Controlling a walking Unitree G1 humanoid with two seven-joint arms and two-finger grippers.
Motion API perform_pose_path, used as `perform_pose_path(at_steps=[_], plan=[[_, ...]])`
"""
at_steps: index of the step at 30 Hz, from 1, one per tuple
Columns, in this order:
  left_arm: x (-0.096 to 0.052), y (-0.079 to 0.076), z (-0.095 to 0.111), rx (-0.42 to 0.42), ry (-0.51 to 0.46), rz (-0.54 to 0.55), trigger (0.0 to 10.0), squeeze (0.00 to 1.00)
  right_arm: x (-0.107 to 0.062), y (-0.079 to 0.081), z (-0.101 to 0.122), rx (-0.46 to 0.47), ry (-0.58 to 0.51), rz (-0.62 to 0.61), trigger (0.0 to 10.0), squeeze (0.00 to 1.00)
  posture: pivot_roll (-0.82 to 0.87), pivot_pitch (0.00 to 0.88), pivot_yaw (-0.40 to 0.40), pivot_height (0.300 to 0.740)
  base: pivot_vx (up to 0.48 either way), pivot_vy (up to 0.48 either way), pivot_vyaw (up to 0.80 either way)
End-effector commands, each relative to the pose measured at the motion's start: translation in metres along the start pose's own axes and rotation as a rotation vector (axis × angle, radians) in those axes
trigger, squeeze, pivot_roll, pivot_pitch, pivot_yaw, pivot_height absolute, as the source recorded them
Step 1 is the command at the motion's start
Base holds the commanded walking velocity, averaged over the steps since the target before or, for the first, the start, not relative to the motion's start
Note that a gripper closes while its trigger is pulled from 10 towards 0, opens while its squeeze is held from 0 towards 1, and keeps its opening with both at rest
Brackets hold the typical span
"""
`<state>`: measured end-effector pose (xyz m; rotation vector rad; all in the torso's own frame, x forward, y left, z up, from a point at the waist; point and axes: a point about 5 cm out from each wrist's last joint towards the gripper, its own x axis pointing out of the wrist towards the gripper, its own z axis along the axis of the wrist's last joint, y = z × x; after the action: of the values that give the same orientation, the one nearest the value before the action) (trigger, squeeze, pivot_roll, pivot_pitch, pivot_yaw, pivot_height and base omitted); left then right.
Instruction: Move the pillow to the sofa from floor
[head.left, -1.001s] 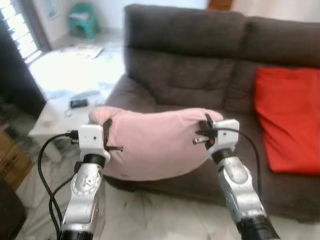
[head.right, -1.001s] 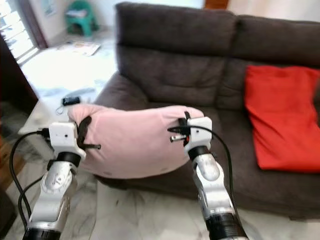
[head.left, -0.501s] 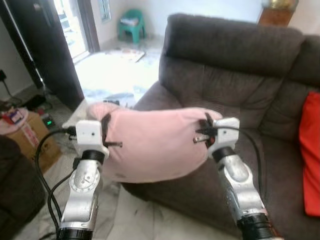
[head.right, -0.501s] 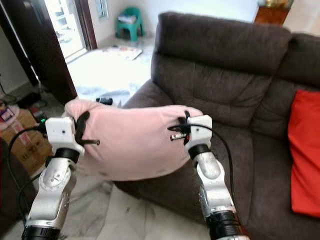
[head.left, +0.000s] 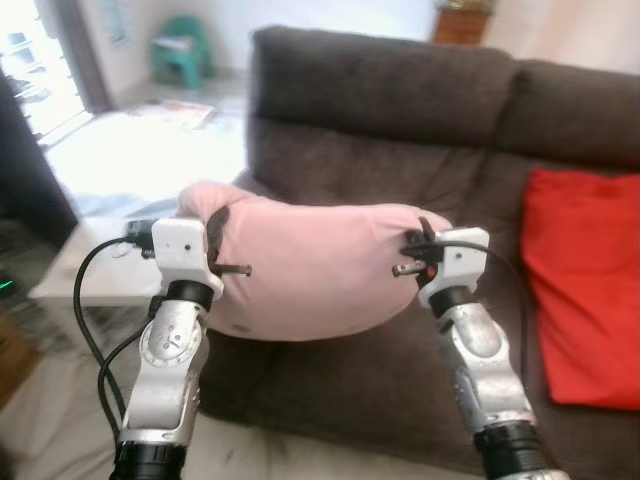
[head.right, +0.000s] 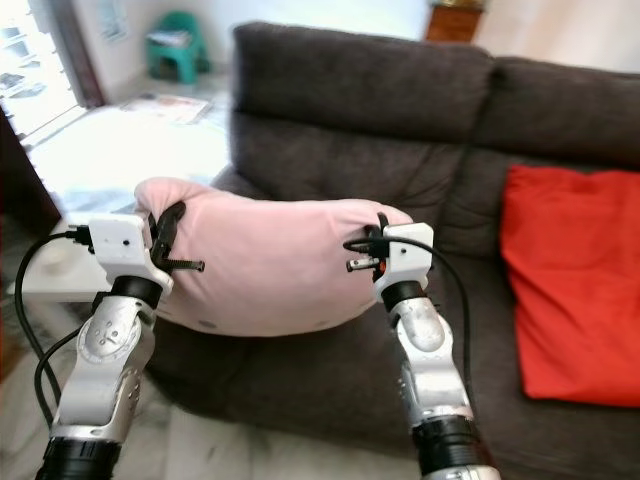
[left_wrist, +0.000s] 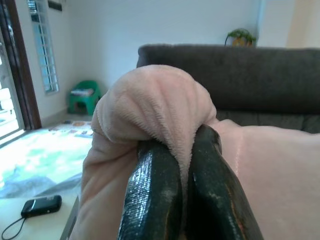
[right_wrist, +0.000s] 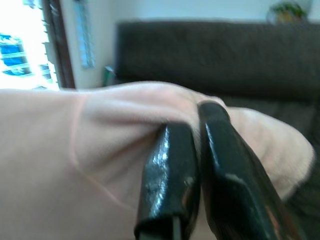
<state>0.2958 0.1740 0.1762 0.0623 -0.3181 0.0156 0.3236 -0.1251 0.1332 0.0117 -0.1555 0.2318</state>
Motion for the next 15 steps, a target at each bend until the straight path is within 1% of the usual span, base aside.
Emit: perform_pose_path(at_steps=[1, 6, 15], plan=[[0.0060, -0.0060, 0.0182, -0.021, -0.082, -0.016, 10.0, 0.00, 0.0016, -0.0089, 0.0136, -0.019, -0.067, -0.023, 10.0, 0.00, 0.10, 0.005, -0.032, 0.734, 0.281, 0.000, 0.00], [0.0059, -0.0054, 0.0177, -0.023, -0.078, -0.014, 10.0, 0.00, 0.0017, -0.0067, 0.0137, -0.017, -0.063, -0.014, 10.0, 0.00, 0.10, 0.004, -0.033, 0.734, 0.280, 0.000, 0.00], [0.0057, -0.0056, 0.0167, -0.027, -0.070, -0.014, 10.0, 0.00, 0.0020, -0.0077, 0.0143, -0.023, -0.062, -0.011, 10.0, 0.00, 0.10, 0.002, -0.035, 0.734, 0.277, 0.000, 0.00]])
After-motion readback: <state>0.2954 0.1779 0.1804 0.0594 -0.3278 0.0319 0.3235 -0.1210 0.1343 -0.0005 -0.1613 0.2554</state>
